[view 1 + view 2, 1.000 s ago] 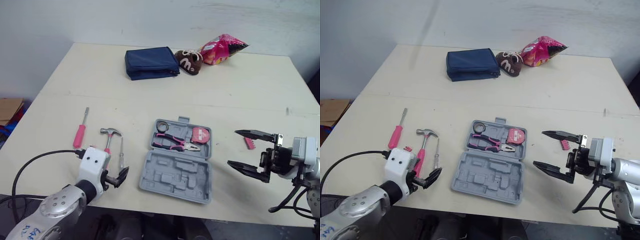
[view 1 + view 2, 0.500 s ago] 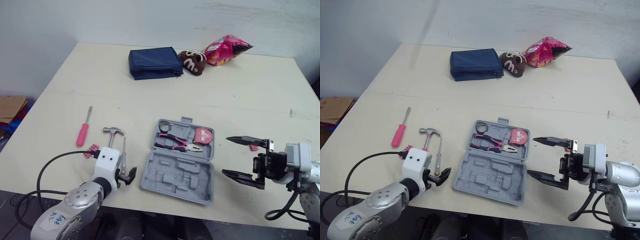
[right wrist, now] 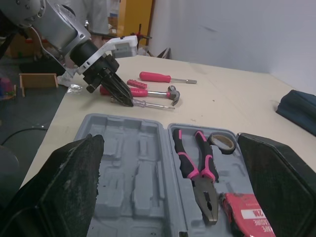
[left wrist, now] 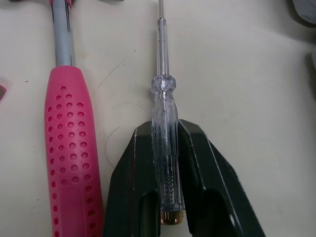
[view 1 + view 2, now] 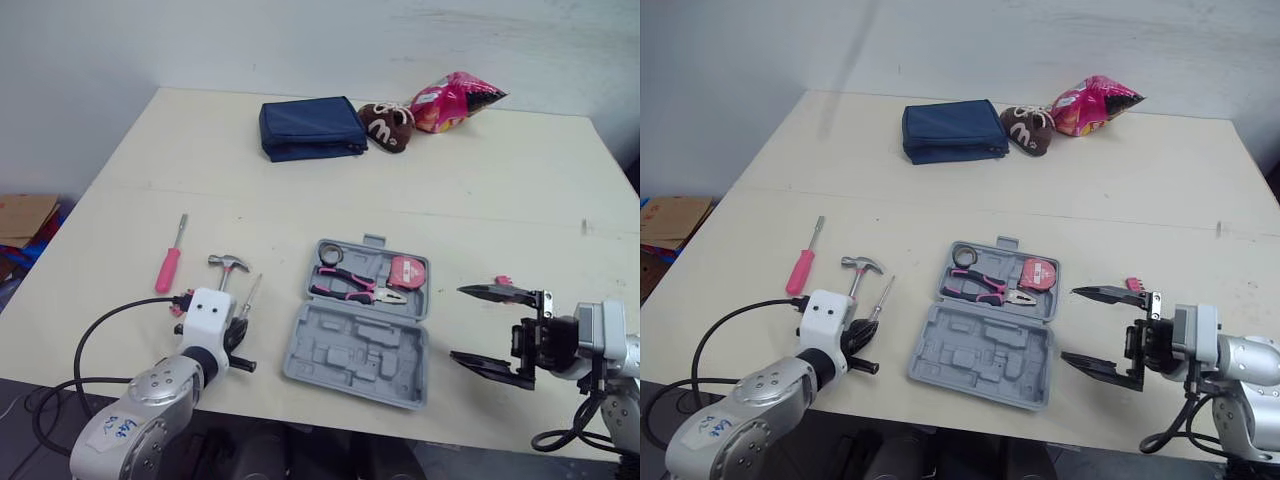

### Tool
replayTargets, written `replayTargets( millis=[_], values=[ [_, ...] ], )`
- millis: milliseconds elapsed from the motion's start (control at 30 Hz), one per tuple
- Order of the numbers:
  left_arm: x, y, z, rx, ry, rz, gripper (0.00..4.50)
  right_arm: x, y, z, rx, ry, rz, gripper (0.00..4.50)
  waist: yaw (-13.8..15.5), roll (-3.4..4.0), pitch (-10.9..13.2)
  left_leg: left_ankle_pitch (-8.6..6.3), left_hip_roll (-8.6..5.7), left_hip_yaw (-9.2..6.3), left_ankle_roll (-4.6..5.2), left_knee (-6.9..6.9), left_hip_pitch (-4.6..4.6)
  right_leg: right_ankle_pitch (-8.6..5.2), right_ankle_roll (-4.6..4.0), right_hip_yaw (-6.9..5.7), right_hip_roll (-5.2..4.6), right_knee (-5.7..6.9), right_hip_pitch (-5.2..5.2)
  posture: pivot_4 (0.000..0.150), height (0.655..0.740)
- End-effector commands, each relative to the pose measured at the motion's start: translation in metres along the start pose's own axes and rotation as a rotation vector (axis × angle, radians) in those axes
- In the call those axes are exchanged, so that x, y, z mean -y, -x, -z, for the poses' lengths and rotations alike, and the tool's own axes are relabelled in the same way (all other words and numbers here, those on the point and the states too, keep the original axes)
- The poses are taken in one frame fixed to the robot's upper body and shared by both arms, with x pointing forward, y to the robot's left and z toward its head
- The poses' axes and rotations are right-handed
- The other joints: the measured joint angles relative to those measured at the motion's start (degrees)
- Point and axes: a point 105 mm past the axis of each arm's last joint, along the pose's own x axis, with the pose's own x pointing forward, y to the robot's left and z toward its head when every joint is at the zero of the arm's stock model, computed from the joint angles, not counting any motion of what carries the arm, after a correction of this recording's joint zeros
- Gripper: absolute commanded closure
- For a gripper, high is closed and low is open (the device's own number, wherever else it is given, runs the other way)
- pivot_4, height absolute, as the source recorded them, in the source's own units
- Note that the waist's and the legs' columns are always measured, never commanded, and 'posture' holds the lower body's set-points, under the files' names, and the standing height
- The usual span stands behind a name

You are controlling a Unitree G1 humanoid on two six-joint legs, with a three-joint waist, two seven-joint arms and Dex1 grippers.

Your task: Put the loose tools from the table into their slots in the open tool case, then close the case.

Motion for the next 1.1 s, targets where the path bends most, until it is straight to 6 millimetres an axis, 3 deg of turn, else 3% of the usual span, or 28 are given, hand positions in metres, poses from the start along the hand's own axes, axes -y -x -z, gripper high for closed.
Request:
replayTargets(
  millis=[33,167,267,400,700,833,1100],
  values=[
    [-0.003,0.005,-0.029,0.163,-0.044,0.048,4.49,0.001,0.008,-0.006,-0.012,0.043,0.029,0.00,0.00,-0.01,0.01,0.00,0.00,0.00,0.00,0.00,-0.01,0.00,0.00,0.00,0.00,0.00,-0.01,0.150,0.7400],
    [0.017,0.027,-0.075,0.388,-0.385,0.360,4.49,0.001,0.022,-0.005,-0.063,0.050,0.074,0.00,0.02,-0.08,0.05,0.00,0.01,0.00,0.00,-0.01,-0.07,0.00,0.00,-0.01,0.00,-0.05,-0.04,0.150,0.7400],
    [0.027,0.033,-0.079,0.409,-0.614,0.578,4.49,0.000,0.026,-0.002,-0.093,0.051,0.088,0.00,0.06,0.08,-0.04,0.06,0.01,0.05,-0.13,-0.10,-0.14,-0.01,-0.07,-0.06,0.00,-0.15,-0.14,0.150,0.7400],
    [0.058,0.036,-0.081,0.329,-0.876,0.970,4.49,0.005,0.027,-0.003,-0.125,0.058,0.112,0.00,0.01,0.09,-0.03,0.04,-0.02,0.10,-0.02,-0.11,-0.14,0.07,-0.03,-0.03,-0.02,-0.25,-0.11,0.150,0.7400],
    [0.085,0.001,-0.080,0.101,-1.055,1.066,4.49,0.001,0.021,-0.006,-0.153,0.037,0.124,0.00,0.03,0.02,0.02,0.06,-0.06,0.14,0.11,-0.03,-0.29,0.10,0.18,0.03,0.13,-0.29,-0.20,0.150,0.7400],
    [0.099,-0.017,-0.080,0.066,-1.093,1.012,4.49,-0.002,0.014,-0.008,-0.159,0.037,0.140,0.00,0.07,-0.01,0.04,0.10,-0.14,0.12,0.17,0.02,-0.26,0.11,0.26,0.05,0.12,-0.19,-0.19,0.150,0.7400],
    [0.104,-0.031,-0.074,0.031,-1.130,0.931,4.49,-0.007,0.014,-0.006,-0.178,0.021,0.154,0.00,0.14,-0.01,0.05,0.14,-0.17,0.08,0.19,0.02,-0.26,0.12,0.31,0.09,0.05,-0.12,-0.20,0.150,0.7400]
  ],
)
